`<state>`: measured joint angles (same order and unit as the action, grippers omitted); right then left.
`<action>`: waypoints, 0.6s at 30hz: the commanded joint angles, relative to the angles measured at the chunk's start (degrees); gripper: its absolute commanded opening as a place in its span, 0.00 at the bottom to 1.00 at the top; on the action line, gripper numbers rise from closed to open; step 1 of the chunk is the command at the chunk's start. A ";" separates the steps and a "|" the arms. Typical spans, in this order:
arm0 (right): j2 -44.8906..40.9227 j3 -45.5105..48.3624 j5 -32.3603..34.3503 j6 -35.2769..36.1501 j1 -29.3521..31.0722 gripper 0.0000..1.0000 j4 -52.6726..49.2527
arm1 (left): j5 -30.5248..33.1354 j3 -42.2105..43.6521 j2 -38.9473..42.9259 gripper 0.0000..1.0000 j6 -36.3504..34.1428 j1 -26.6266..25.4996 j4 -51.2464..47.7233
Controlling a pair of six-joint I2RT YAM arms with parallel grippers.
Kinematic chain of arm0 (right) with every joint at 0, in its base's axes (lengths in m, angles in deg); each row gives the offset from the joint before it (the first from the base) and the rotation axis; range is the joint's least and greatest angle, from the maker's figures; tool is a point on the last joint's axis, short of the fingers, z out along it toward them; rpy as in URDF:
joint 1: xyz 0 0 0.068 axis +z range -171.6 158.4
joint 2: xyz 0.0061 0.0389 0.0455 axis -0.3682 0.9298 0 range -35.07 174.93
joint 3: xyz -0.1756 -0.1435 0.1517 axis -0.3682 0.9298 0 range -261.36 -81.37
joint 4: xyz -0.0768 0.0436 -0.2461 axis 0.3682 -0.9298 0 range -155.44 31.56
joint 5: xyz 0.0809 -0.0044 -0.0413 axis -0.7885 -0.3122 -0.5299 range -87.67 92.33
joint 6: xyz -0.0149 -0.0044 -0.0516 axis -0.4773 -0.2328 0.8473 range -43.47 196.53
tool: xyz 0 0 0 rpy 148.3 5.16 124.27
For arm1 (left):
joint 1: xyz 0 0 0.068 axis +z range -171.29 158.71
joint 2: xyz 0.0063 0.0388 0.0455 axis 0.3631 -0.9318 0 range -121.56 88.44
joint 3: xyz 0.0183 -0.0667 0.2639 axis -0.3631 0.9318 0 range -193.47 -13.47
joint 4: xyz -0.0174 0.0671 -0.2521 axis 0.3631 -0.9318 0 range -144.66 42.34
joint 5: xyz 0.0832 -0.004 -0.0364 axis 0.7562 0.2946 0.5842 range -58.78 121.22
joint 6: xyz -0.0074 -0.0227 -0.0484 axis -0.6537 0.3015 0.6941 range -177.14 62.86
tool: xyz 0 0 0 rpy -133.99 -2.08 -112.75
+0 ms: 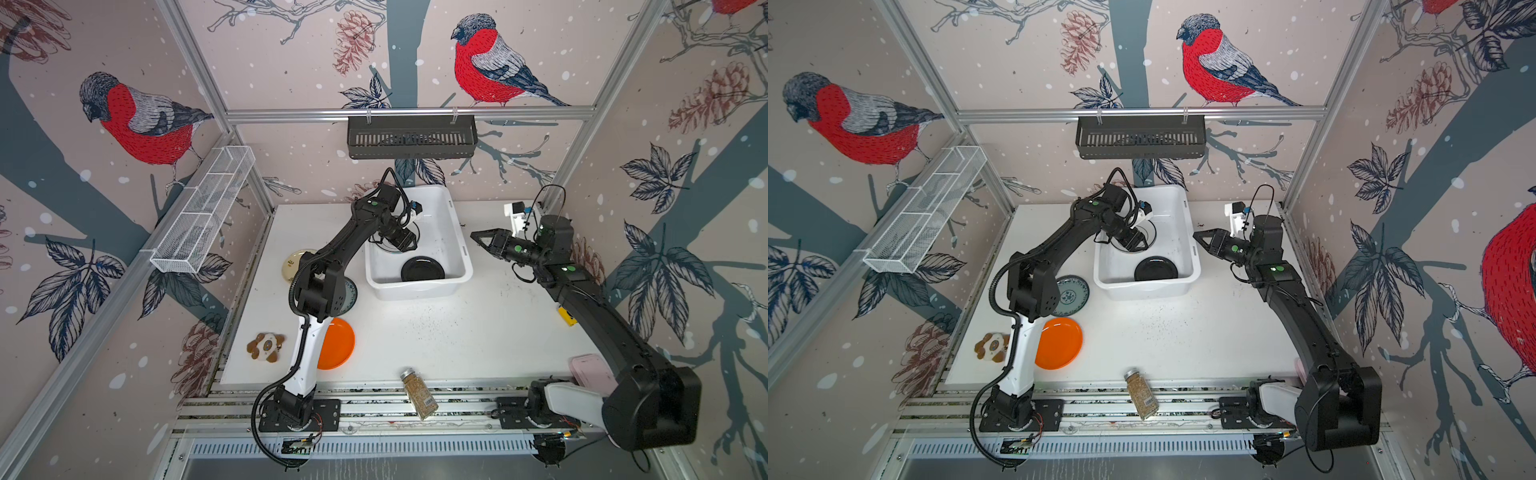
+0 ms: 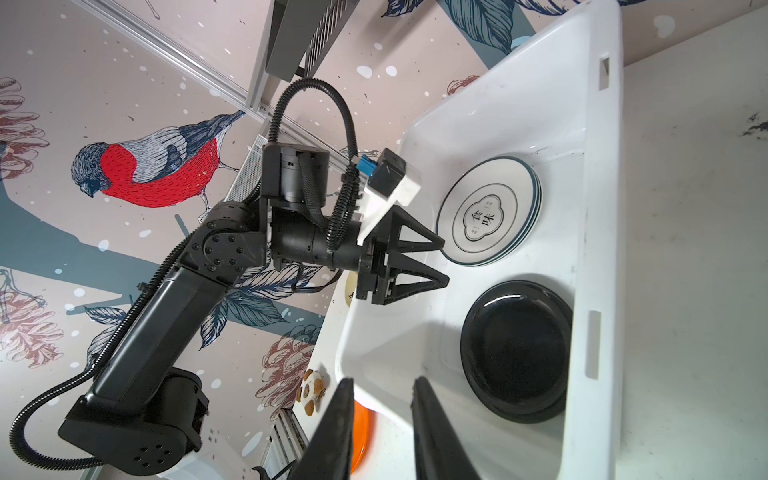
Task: Place the plates into the plastic bin on the countertop
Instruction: 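Raise left gripper out of the bin and move toward the cream plate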
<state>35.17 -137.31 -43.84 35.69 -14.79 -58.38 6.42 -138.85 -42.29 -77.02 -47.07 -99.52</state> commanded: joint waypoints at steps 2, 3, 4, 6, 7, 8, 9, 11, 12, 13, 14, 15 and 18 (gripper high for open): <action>-0.71 0.44 0.12 -0.56 0.06 0.27 2.53 | 2.51 0.10 3.91 0.71 -0.67 0.03 -1.76; -0.98 0.63 0.12 -0.68 0.05 0.27 2.78 | 3.39 0.84 5.30 0.72 -0.69 0.09 -1.84; -1.24 0.87 0.12 -0.82 0.05 0.27 3.16 | 4.07 1.89 6.61 0.72 -0.69 0.24 -1.62; -1.62 1.25 0.30 -1.79 0.14 0.27 4.06 | 5.29 5.24 10.41 0.75 -0.71 1.14 -1.02; -1.80 1.35 0.25 -2.40 0.35 0.27 4.79 | 5.77 6.62 12.04 0.77 -0.21 1.76 -0.78; -1.86 1.45 0.21 -2.96 0.77 0.27 5.64 | 6.32 7.95 13.72 0.79 0.43 2.66 -0.98; -1.93 1.30 0.20 -3.02 1.30 0.28 6.04 | 6.12 9.46 15.47 0.80 0.44 3.72 -1.25; -1.78 0.85 0.21 -2.85 2.05 0.28 5.82 | 5.95 13.41 19.22 0.84 0.50 6.44 -0.96; -1.75 0.71 0.32 -2.51 2.57 0.28 5.60 | 6.50 15.86 21.50 0.86 0.50 7.94 -0.43; -1.81 0.66 0.60 -2.05 3.04 0.28 5.13 | 7.41 17.99 23.30 0.87 0.32 9.39 0.18; -1.85 0.64 1.01 -1.67 3.48 0.28 4.75 | 8.90 20.78 25.48 0.87 0.24 10.69 0.68; -1.98 0.79 1.17 -1.53 3.83 0.28 4.69 | 10.59 22.87 27.25 0.87 0.01 11.89 0.79; -2.16 1.38 1.18 -1.57 4.35 0.28 5.61 | 13.19 29.24 31.53 0.87 -0.91 16.06 0.91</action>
<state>33.37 -136.11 -43.54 34.10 -10.75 -55.02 16.26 -113.17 -13.29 -76.67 -33.45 -98.84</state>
